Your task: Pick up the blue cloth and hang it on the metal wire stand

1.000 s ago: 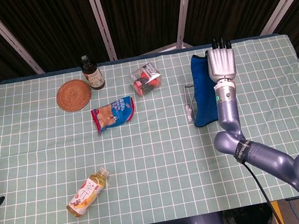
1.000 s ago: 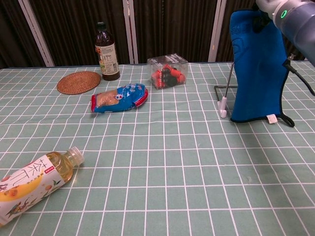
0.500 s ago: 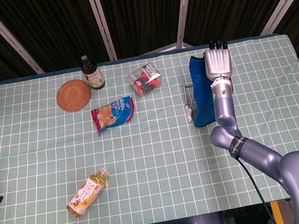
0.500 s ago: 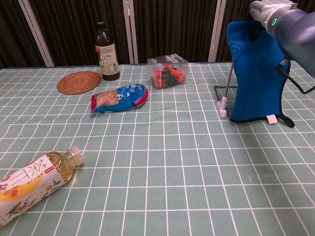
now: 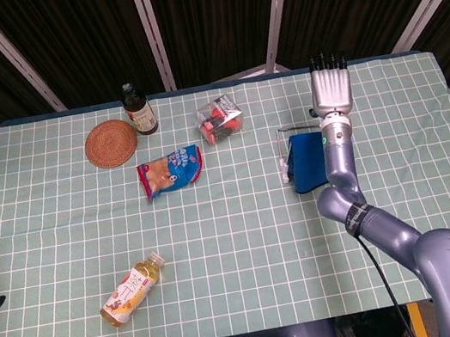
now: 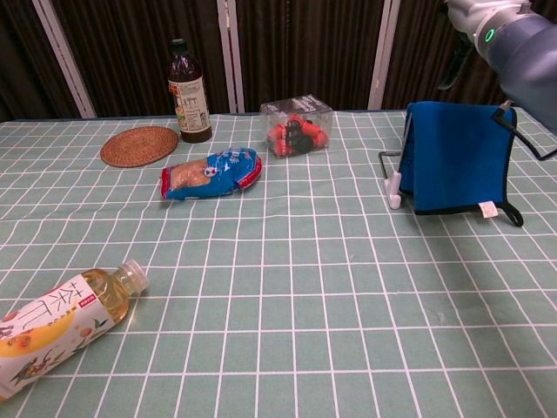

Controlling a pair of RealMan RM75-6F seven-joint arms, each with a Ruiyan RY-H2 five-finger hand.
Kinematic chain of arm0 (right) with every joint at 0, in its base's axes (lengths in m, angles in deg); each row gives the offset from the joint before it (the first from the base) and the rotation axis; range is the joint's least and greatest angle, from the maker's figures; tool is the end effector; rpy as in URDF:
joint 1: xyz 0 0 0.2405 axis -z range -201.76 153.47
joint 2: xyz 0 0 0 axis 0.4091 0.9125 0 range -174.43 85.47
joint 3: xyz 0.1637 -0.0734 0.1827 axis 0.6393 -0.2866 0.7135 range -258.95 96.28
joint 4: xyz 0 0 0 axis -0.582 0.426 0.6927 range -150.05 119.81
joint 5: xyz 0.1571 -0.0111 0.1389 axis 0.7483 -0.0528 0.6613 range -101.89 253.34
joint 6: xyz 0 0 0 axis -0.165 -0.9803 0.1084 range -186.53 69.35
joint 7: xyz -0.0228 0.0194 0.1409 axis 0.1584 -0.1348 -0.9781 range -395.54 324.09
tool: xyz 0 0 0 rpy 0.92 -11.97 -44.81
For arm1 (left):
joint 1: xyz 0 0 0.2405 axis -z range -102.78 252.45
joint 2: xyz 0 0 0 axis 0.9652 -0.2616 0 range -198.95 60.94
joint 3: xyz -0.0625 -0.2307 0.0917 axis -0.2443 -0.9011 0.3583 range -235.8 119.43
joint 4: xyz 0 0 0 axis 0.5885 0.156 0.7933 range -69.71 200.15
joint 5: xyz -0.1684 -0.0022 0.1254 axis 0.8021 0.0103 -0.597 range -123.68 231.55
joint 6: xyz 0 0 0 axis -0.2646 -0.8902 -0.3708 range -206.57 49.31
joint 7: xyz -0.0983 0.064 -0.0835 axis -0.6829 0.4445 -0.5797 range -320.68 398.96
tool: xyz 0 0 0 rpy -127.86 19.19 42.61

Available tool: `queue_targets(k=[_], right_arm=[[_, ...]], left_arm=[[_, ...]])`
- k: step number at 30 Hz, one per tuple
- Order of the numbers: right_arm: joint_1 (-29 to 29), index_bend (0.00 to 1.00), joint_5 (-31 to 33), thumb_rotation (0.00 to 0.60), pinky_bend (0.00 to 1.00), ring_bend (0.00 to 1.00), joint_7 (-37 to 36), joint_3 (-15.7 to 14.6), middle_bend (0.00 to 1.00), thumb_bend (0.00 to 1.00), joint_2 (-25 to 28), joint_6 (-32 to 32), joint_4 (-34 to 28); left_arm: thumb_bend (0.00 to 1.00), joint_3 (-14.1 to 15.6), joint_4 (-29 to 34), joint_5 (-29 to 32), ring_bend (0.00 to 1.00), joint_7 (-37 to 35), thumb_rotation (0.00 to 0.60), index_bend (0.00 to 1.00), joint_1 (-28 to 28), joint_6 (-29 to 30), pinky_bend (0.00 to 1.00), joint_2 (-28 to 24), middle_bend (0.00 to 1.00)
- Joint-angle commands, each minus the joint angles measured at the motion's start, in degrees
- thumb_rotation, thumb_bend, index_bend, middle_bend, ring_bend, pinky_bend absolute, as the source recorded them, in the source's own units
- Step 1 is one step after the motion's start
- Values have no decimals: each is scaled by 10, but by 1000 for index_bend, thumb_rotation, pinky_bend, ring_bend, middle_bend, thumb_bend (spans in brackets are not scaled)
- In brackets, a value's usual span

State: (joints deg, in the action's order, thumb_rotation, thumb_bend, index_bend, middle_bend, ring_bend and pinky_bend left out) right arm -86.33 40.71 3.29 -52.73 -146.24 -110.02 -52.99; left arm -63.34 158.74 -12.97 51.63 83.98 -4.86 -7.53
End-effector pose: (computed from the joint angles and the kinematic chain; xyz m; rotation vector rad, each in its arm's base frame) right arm -0.1473 -0.5149 0.0632 1.2538 -0.7664 0.6685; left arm -0.3454 0.2069 0.1699 -1.3095 -0.9566 -0.5517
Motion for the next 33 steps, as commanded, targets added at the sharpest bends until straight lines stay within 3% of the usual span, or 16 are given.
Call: queue_targets(k=[1,6,8,10,13,16,25,27,29,33], right_arm=[[4,77,-3,600,18,0,-3,2,0,0,5,-5,-8],[16,77,-15,600,1,0,-16,4,0,0,27,-21,-45],[32,77,-30,600,0,0,-36,5,0,0,50,-36,-88],[59,76,-54,600,0,0,-63,2,0,0,86,-59,-155],[149,71,-155,600,0,0,-167,-24,0,0,188,-123,-322],[202,69,-214,600,0,0,-231,-46,0,0,248,-146,-402],[337,62,-388,600,0,0,-430,-116,0,0,336,-268,-501],[372,34,-420,600,0,0,-445,-141,0,0,355,-301,-519],[434,3,-441,600,0,0,-430,-192,0,0,384,-340,-556],[468,0,-461,600,0,0,-427,-215,0,0,391,-371,-562]], left_arm=[[0,0,1,-1,0,-1,600,0,0,1,0,-1,0],[0,1,4,-5,0,-4,600,0,-1,3,0,-3,0],[0,1,7,-9,0,-8,600,0,-2,6,0,-5,0],[0,2,10,-15,0,-14,600,0,-4,11,0,-8,0],[0,6,21,-47,0,-28,600,0,-13,37,0,-17,0],[0,9,25,-64,0,-37,600,0,-18,50,0,-20,0],[0,22,43,-118,0,-42,600,0,-32,88,0,-24,0],[0,26,47,-130,0,-39,600,0,-36,98,0,-23,0],[0,29,56,-147,0,-39,600,0,-43,114,0,-25,0],[0,32,60,-156,0,-38,600,0,-48,125,0,-26,0]])
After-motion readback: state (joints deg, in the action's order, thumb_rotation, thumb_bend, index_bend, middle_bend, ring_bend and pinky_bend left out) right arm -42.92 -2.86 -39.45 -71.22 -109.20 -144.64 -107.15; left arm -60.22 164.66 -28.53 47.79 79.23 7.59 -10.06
